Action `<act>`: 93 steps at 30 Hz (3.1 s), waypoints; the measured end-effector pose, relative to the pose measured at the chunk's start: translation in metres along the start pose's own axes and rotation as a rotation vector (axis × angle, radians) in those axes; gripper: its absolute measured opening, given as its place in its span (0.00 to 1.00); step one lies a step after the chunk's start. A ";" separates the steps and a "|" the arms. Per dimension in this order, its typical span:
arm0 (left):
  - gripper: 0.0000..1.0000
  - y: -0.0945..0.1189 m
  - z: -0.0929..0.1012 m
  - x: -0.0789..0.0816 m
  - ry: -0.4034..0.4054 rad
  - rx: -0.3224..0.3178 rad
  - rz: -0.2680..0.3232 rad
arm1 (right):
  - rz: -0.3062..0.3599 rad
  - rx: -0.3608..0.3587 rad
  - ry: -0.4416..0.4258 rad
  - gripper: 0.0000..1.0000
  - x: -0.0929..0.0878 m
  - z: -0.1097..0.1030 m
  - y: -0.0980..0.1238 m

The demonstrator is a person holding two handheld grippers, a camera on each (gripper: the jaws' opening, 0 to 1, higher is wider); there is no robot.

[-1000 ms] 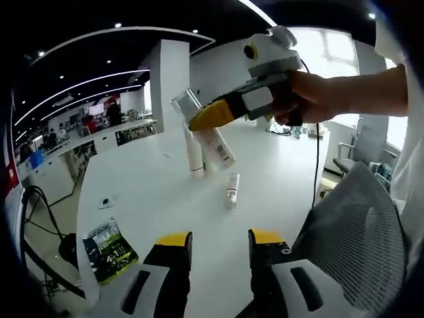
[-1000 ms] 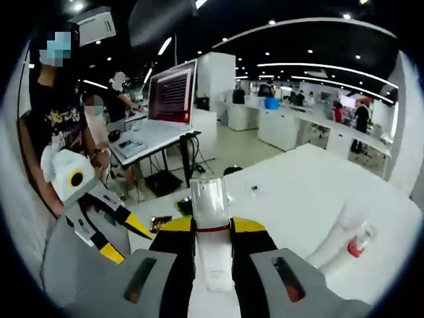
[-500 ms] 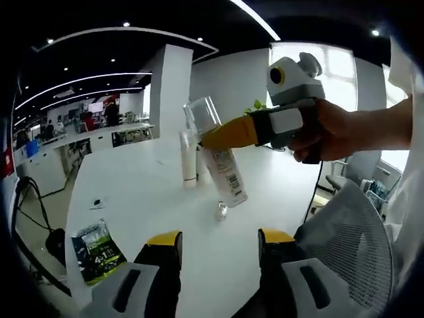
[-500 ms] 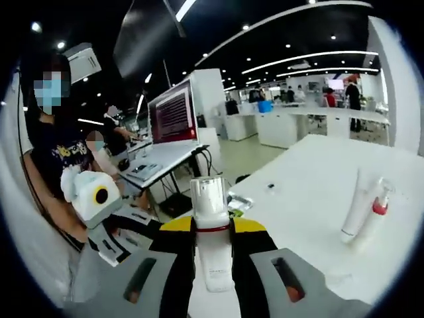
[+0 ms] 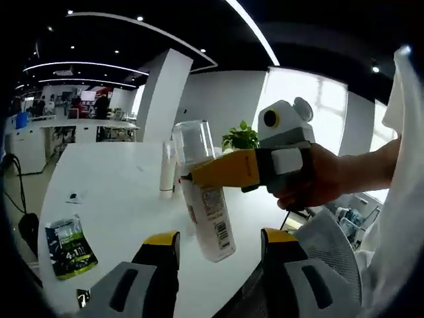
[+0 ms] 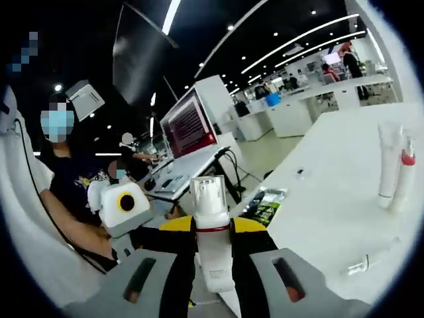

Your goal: Arrange the skincare products in the storage area until every visible bottle or jar stands upright without overlapping.

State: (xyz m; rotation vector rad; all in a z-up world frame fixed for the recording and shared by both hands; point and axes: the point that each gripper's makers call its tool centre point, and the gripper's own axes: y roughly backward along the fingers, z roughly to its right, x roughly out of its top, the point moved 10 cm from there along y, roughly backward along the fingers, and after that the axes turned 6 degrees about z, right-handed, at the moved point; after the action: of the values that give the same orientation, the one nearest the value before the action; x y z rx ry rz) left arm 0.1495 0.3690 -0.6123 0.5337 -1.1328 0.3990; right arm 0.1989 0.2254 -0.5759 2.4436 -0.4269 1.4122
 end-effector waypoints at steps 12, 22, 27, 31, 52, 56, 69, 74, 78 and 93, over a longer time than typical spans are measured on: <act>0.29 0.007 0.009 0.002 0.091 -0.192 -0.024 | 0.023 0.273 -0.088 0.17 -0.006 -0.004 0.013; 0.24 0.013 0.003 0.001 0.138 -0.211 -0.044 | 0.097 0.322 -0.197 0.18 -0.017 -0.004 0.008; 0.22 0.012 0.001 -0.005 0.094 -0.137 -0.108 | 0.086 0.272 -0.180 0.20 -0.027 -0.006 0.004; 0.22 0.013 -0.007 -0.008 0.037 -0.027 -0.138 | 0.102 0.123 -0.256 0.22 -0.033 -0.004 0.002; 0.22 0.010 -0.008 -0.024 -0.220 0.141 -0.279 | 0.026 -0.333 -0.188 0.20 -0.043 -0.021 -0.010; 0.22 0.012 -0.008 -0.020 -0.220 0.086 -0.249 | -0.001 -0.256 -0.150 0.19 -0.037 -0.019 -0.005; 0.26 0.003 0.013 -0.013 -0.036 -0.212 -0.166 | -0.212 0.173 0.143 0.18 -0.016 -0.027 0.020; 0.26 0.005 0.015 -0.012 -0.040 -0.253 -0.150 | -0.209 0.230 0.146 0.18 -0.012 -0.026 0.022; 0.25 0.009 0.013 -0.007 0.016 -0.286 -0.112 | -0.183 0.274 0.092 0.18 -0.006 -0.024 0.022; 0.24 0.016 -0.016 0.001 0.016 0.077 -0.044 | -0.061 -0.129 0.067 0.23 -0.019 -0.028 -0.015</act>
State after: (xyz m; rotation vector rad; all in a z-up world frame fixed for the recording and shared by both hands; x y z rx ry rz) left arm 0.1525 0.3916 -0.6137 0.6208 -1.0915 0.4096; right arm 0.1739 0.2526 -0.5802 2.2810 -0.4111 1.3913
